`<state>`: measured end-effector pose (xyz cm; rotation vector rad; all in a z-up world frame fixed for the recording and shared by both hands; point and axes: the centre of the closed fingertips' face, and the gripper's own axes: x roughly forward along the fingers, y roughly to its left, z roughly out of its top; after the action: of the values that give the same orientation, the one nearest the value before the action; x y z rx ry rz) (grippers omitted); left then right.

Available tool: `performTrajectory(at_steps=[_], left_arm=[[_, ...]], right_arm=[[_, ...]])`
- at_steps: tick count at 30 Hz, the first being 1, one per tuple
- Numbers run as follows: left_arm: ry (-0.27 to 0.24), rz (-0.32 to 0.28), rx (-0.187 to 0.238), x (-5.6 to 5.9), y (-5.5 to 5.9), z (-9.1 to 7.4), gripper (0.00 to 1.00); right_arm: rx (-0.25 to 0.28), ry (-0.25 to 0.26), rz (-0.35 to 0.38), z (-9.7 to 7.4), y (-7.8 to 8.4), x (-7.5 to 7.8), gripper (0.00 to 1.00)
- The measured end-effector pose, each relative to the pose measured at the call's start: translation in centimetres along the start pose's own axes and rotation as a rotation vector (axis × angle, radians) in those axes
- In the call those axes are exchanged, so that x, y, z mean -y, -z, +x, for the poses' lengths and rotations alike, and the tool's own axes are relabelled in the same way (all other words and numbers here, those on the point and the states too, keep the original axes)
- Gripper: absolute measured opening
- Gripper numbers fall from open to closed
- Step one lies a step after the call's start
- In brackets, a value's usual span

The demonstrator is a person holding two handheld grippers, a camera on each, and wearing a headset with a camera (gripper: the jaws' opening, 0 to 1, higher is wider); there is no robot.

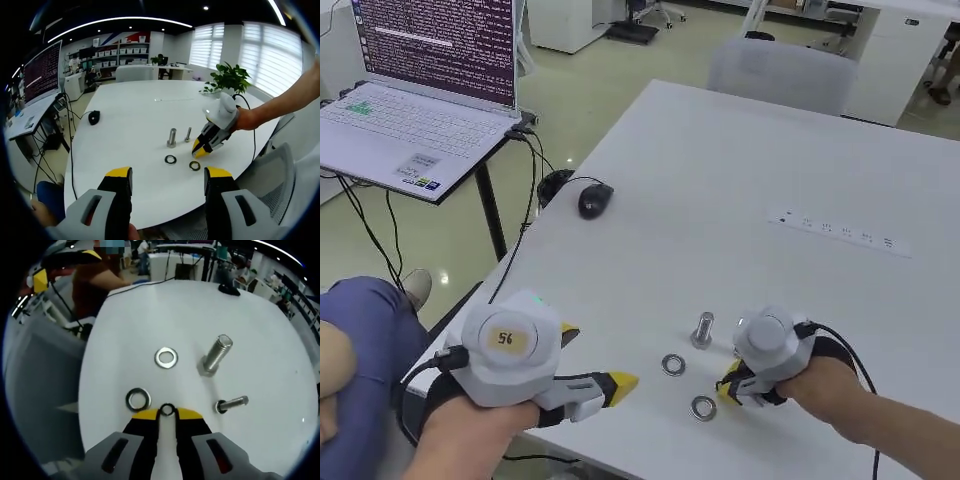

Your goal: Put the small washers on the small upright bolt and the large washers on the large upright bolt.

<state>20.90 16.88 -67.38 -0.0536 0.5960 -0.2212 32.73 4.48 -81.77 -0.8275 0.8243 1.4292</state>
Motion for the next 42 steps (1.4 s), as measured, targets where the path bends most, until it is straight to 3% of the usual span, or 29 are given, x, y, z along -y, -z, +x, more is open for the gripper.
performTrajectory(at_steps=[6, 12, 16, 22, 29, 34, 42], left_arm=[[0.011, 0.009, -0.001, 0.3, -0.3, 0.3, 0.57], [0.017, 0.022, -0.003, 0.4, -0.5, 0.6, 0.57], [0.023, 0.027, -0.003, 0.6, -0.7, 0.7, 0.57], [0.032, 0.033, -0.001, 1.0, -0.9, 1.0, 0.57], [0.024, 0.028, -0.004, 0.8, -0.7, 0.8, 0.57], [0.013, 0.020, -0.005, 0.3, -0.5, 0.4, 0.58], [0.005, 0.010, -0.007, 0.1, -0.3, 0.3, 0.58]], right_arm=[[0.015, 0.048, 0.064, -1.6, 1.6, 1.3, 0.13], [0.049, 0.102, 0.117, -4.1, 2.1, 3.8, 0.13], [0.062, 0.142, 0.083, -6.1, 1.1, 5.5, 0.13], [0.083, 0.160, 0.031, -7.5, -1.3, 7.7, 0.13], [0.071, 0.126, -0.033, -6.5, -3.5, 7.7, 0.13], [0.023, 0.101, -0.066, -5.2, -3.4, 7.2, 0.13], [0.001, 0.086, -0.074, -4.8, -3.1, 7.0, 0.13]])
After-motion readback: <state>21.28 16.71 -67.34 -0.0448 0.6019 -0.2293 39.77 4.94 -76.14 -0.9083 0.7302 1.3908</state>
